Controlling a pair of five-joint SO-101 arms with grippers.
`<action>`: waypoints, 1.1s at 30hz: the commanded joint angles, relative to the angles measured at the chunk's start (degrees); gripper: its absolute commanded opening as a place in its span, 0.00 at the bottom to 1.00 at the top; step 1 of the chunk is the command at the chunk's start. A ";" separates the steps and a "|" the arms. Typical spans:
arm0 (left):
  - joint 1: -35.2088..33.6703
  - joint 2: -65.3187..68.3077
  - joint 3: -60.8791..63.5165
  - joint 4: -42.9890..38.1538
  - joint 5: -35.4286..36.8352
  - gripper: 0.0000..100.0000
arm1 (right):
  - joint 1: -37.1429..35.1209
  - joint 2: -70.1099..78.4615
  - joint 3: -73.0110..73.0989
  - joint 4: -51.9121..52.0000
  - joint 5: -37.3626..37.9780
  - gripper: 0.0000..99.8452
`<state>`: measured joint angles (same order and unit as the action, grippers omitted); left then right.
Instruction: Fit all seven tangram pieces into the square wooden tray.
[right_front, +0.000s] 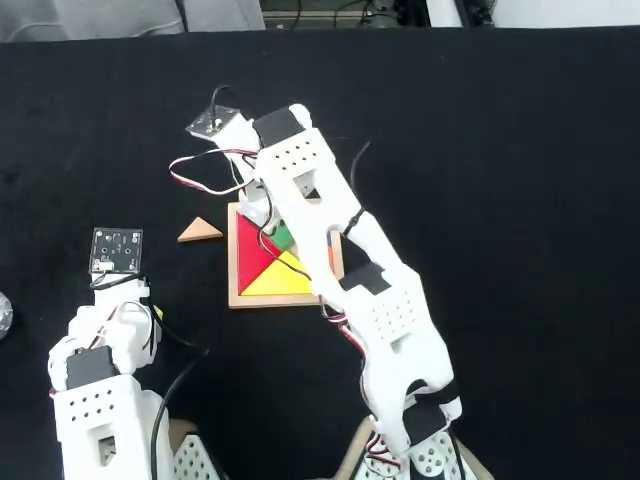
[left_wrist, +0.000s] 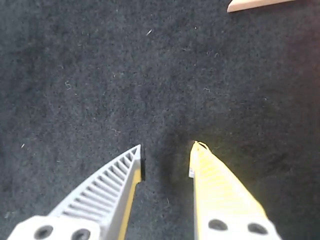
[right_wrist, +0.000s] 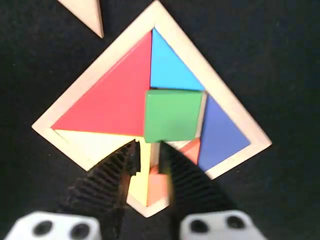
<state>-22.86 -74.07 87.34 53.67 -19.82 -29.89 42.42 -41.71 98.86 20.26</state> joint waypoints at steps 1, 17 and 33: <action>0.40 -0.53 -0.40 -1.05 0.09 0.16 | 1.67 -4.00 3.82 1.41 -1.32 0.01; 0.31 -0.53 -0.40 -1.05 0.09 0.16 | 2.46 -0.13 5.76 -5.01 -1.14 0.01; 0.22 -0.53 -0.40 -1.05 0.09 0.16 | 2.37 1.89 -2.51 1.49 -1.49 0.01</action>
<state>-22.86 -74.07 87.34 53.67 -19.82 -28.57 45.05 -43.65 98.77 19.21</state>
